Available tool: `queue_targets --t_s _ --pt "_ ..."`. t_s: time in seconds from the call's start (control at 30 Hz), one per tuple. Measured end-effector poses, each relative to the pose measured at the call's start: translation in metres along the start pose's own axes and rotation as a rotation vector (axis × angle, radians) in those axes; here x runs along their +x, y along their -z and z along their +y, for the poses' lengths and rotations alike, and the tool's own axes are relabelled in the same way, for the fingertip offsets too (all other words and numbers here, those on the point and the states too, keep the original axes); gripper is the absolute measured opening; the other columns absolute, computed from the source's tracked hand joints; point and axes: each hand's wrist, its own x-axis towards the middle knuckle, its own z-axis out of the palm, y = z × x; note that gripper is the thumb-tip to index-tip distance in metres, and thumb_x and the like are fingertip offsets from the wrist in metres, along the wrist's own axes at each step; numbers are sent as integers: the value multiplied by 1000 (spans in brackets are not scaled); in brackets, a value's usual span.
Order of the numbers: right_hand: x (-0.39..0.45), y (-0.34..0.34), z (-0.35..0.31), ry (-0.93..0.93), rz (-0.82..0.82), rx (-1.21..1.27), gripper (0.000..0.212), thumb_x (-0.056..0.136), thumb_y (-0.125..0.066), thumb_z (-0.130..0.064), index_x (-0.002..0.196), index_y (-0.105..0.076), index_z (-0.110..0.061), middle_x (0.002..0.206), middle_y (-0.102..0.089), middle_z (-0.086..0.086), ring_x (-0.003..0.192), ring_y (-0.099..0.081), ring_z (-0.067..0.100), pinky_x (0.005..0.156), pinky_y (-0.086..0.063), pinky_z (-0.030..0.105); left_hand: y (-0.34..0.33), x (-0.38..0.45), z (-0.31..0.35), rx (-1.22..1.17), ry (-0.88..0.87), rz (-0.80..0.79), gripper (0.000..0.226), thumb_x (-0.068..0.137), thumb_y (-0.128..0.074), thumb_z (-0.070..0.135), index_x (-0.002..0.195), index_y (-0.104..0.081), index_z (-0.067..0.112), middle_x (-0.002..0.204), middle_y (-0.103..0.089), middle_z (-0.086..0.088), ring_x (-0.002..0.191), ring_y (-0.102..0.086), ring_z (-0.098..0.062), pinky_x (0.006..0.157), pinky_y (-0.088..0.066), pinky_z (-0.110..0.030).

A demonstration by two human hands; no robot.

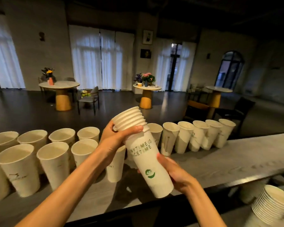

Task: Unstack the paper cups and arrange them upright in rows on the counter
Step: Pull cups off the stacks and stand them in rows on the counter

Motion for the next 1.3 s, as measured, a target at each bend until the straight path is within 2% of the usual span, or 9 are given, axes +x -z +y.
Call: queue_targets --t_s 0.27,0.53,0.67,0.77,0.87,0.93,1.0,1.1,1.3 --pt "31 25 46 43 411 -532 97 56 -94 -46 137 -41 -33 137 -53 -12 127 -52 12 101 -50 33 11 26 35 17 -296 240 102 44 -96 48 134 -51 37 128 -63 6 118 -63 -15 95 -59 -45" --pt "92 30 63 92 372 -414 92 64 -92 -30 140 -43 -41 140 -54 -11 135 -46 17 111 -41 53 19 15 50 -53 -344 265 99 50 -93 39 138 -49 35 133 -64 -1 118 -66 -18 91 -61 -47" --pt "110 31 56 106 289 -313 69 69 -89 -12 123 -51 -33 125 -59 -2 126 -53 21 109 -44 50 4 13 44 -30 -318 280 101 50 -93 33 141 -49 27 132 -65 -5 118 -67 -21 91 -61 -44" --pt "110 48 61 93 184 -471 84 64 -90 -30 136 -49 -20 126 -63 -3 118 -62 16 98 -54 36 -9 14 37 39 -285 254 101 47 -92 31 139 -50 25 131 -65 -6 117 -67 -22 89 -61 -43" --pt "91 78 47 0 235 -496 43 86 -75 -18 124 -55 -21 115 -65 -3 114 -63 18 70 -54 13 -31 23 25 55 -224 200 98 45 -92 25 135 -52 27 127 -67 -5 114 -69 -21 85 -62 -39" --pt "78 96 28 -19 138 -334 20 97 -63 -26 116 -65 -20 112 -71 2 117 -64 24 83 -56 21 -49 31 15 53 -175 130 94 49 -92 21 133 -53 29 127 -67 -5 113 -70 -22 82 -62 -38" --pt "63 112 9 -55 -89 16 43 101 -46 -47 129 -65 -20 122 -70 10 118 -64 28 104 -50 46 -72 39 1 52 -123 71 93 48 -92 26 133 -53 31 126 -67 -6 113 -70 -23 82 -62 -38" --pt "51 125 -14 -30 -303 229 64 94 -45 -62 138 -58 -17 124 -66 19 110 -66 31 99 -50 46 -100 53 -15 64 -95 76 94 44 -91 34 130 -55 31 123 -69 -5 111 -71 -22 80 -62 -37" --pt "44 140 -17 68 -88 -99 86 51 -87 -64 123 -60 -23 116 -73 1 111 -68 20 85 -58 32 -120 63 -20 307 -246 105 92 47 -96 42 130 -57 39 124 -67 7 110 -68 -7 84 -61 -28"
